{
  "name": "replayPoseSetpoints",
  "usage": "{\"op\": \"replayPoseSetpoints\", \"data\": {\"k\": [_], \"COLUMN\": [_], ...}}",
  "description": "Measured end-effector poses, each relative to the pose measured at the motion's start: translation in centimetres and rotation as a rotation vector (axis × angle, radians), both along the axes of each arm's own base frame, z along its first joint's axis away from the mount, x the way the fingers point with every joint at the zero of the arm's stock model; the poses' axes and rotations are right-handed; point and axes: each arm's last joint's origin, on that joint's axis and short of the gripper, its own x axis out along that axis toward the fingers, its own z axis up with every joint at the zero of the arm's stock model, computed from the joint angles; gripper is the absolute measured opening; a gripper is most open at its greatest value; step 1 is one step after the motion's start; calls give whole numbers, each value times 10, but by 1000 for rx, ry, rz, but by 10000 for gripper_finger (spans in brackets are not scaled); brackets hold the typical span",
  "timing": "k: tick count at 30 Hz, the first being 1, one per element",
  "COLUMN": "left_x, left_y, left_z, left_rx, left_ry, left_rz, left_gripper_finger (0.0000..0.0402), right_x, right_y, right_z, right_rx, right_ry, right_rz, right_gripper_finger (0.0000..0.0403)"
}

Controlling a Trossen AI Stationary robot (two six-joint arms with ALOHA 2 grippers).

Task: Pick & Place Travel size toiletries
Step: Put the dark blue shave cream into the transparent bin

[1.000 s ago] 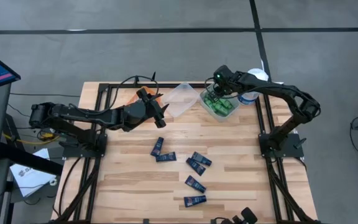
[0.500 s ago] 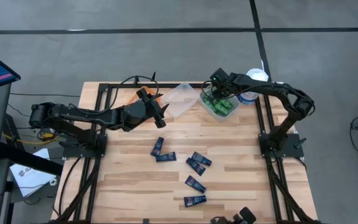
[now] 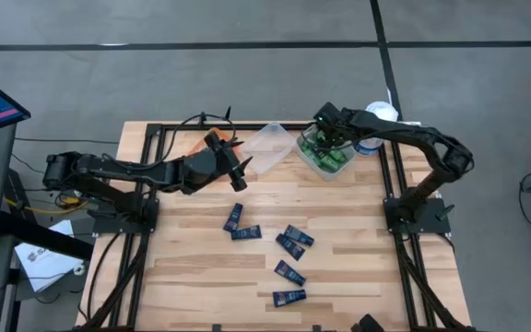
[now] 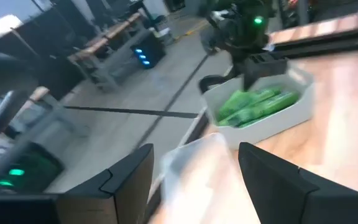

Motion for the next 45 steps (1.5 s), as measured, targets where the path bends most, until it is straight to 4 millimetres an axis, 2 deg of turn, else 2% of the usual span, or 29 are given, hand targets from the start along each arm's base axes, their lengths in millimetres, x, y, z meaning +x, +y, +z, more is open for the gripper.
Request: {"op": "replayPoseSetpoints", "data": {"k": [5,10,12,16,23,35,41,45], "left_x": [-7,-24,-29,-25,-9,3,7,7], "left_y": [-4,-8,-12,-27,-52,-68,-74,-77], "left_z": [-3,-20,-28,-50,-86,-141,-158,-163], "left_rx": [-192,-545,-666,-807,-865,-935,-931,-922], "left_ry": [-30,-25,0,43,139,212,231,233], "left_rz": [-69,47,101,110,151,340,364,391], "left_gripper_finger": [239,243,242,242,243,242,238,210], "right_x": [-12,-35,-43,-54,-56,-51,-50,-49], "right_y": [20,44,52,62,69,76,77,79], "right_z": [41,83,95,110,115,115,114,114], "right_rx": [-69,-129,-147,-172,-180,-183,-183,-179], "right_ry": [-123,-284,-346,-420,-445,-427,-424,-425], "right_rz": [-1,-44,-67,-81,-61,6,20,32], "right_gripper_finger": [223,213,209,200,187,188,186,182]}}
